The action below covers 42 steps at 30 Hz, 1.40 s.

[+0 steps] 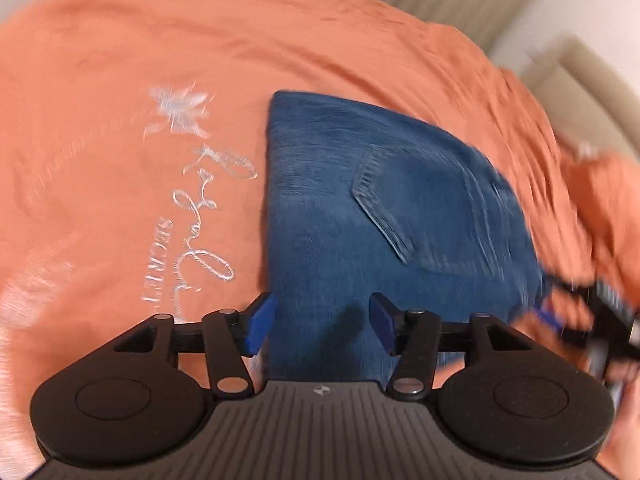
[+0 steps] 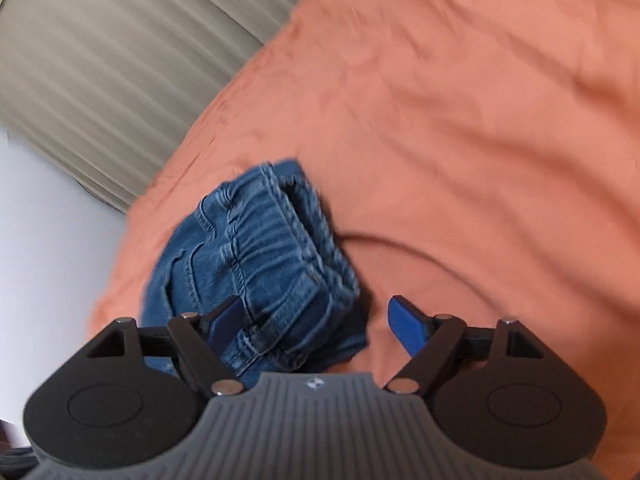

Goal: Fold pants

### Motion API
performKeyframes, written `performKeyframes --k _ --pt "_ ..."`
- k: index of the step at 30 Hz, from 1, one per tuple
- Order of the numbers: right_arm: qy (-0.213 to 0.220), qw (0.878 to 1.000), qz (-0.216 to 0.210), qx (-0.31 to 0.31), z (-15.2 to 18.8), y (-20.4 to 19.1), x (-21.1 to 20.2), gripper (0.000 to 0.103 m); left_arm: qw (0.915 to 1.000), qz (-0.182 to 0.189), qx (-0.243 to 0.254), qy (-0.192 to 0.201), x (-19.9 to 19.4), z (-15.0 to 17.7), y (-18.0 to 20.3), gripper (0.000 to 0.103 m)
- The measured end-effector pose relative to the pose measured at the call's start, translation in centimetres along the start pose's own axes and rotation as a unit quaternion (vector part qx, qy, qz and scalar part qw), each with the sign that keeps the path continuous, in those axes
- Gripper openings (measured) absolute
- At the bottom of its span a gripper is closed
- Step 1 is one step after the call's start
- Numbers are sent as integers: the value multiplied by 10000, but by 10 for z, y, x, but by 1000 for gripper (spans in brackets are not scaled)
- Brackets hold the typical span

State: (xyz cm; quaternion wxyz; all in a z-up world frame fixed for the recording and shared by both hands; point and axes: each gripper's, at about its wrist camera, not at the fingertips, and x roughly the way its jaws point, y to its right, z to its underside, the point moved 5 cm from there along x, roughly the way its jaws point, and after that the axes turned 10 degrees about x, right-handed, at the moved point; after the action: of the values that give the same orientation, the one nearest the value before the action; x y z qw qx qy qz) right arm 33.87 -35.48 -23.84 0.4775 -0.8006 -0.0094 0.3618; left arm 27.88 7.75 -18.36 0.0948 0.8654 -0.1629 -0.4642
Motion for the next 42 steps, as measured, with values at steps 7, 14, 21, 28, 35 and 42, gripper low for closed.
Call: performKeyframes --k 7,14,21,28,35,42 --pt "-344 9972 -315 581 -3 15 21 76 9958 537 -738 -72 41 -5 -20 76" --pt "-497 9976 -319 364 -2 5 40 52 9932 910 -708 182 42 -8 -21 27" --pt "-301 9987 -404 120 7 -22 17 26 9971 722 -20 232 -1 -30 -3 14" --pt "-370 9976 -585 -50 31 -64 -2 24 9965 215 804 34 -68 -47 -4 13" --pt "-938 9880 -1173 -372 97 -129 1 22 9946 -611 833 0 -131 -36 -51 13" --pt "-1587 9781 -1145 -715 179 -163 10 22 9928 -1063 531 -123 -167 6 -100 13"
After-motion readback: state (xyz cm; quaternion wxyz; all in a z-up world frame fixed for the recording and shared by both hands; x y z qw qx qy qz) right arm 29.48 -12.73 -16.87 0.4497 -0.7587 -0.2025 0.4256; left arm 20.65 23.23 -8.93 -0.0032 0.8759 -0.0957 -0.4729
